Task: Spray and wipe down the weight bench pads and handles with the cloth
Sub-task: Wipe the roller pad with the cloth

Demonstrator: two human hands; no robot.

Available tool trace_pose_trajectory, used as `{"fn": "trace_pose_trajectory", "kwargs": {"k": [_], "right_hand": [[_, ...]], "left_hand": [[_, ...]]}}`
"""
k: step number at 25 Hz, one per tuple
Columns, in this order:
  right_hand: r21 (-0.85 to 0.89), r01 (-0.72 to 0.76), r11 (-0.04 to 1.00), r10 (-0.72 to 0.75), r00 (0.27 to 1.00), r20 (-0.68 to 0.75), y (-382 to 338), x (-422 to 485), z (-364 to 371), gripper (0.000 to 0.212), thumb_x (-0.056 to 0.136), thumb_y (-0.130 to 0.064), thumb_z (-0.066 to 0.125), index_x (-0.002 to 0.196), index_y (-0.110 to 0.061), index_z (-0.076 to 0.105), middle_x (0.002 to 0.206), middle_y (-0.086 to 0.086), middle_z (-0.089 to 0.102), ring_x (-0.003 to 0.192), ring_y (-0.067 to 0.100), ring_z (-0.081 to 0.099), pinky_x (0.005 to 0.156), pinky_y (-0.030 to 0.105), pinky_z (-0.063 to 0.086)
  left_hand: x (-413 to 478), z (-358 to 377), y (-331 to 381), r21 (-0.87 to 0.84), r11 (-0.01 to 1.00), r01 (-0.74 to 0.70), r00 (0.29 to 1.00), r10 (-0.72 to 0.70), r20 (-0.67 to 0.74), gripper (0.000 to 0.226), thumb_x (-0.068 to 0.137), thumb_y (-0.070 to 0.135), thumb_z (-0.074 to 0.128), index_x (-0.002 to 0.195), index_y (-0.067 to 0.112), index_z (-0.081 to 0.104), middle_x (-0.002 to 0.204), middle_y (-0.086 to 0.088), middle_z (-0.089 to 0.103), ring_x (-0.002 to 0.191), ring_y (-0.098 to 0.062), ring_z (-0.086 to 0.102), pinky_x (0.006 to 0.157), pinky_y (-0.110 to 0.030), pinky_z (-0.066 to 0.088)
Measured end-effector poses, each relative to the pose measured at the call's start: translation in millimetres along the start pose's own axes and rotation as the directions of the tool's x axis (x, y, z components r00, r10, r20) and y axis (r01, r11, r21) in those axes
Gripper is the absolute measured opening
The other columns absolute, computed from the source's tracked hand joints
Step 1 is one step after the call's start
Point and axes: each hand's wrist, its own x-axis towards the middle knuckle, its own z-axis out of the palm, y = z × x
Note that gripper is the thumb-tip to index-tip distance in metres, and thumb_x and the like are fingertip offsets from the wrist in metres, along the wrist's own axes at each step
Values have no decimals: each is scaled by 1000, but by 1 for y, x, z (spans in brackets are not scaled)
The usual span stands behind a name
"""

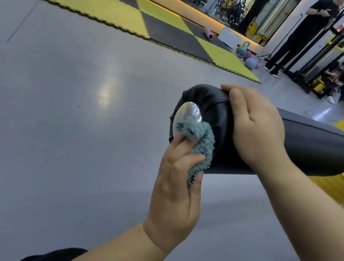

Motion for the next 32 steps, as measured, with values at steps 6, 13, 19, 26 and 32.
{"fn": "trace_pose_trajectory", "kwargs": {"k": [6, 13, 19, 26, 32], "right_hand": [[17, 6, 1000, -5, 999, -36, -1, -1, 2, 46, 93, -41, 25, 118, -29, 62, 119, -9, 63, 111, 13, 52, 90, 32, 37], [11, 21, 1000, -20, 998, -55, -1, 2, 3, 46, 93, -42, 26, 116, -29, 63, 116, -8, 64, 109, 15, 53, 88, 35, 39], [1, 28, 1000, -28, 998, -52, -1, 0, 3, 46, 93, -42, 24, 117, -30, 62, 118, -9, 63, 111, 15, 52, 90, 35, 38], [-16, 71, 997, -71, 995, -71, 1, -3, 3, 45, 94, -38, 25, 119, -27, 61, 119, -6, 63, 111, 18, 53, 92, 38, 38], [-39, 59, 997, -59, 998, -2, 0, -2, -3, 47, 91, -43, 24, 120, -28, 58, 112, -5, 64, 104, 18, 53, 75, 27, 29]], "left_hand": [[79, -3, -19, -340, 467, 816, 510, -859, 45, 28, 96, 40, 32, 114, 36, 54, 117, -2, 62, 112, -22, 57, 94, -43, 46], [76, -6, 0, -129, 982, 138, 990, -141, -13, 30, 96, 17, 39, 120, 17, 57, 123, 0, 58, 118, -23, 52, 103, -45, 40], [3, 4, -10, -242, 855, 459, 888, -450, 93, 51, 92, 46, 29, 141, 46, 17, 153, 20, 13, 143, -1, 11, 118, -42, 18], [97, 0, -7, -236, 740, 629, 768, -638, 47, 33, 99, 38, 32, 122, 31, 55, 122, 12, 55, 118, -5, 49, 107, -32, 37], [171, -4, -6, 138, 833, 536, 756, -547, 360, 35, 97, 42, 35, 98, 27, 67, 108, 7, 64, 102, -10, 57, 89, -33, 44]]}}
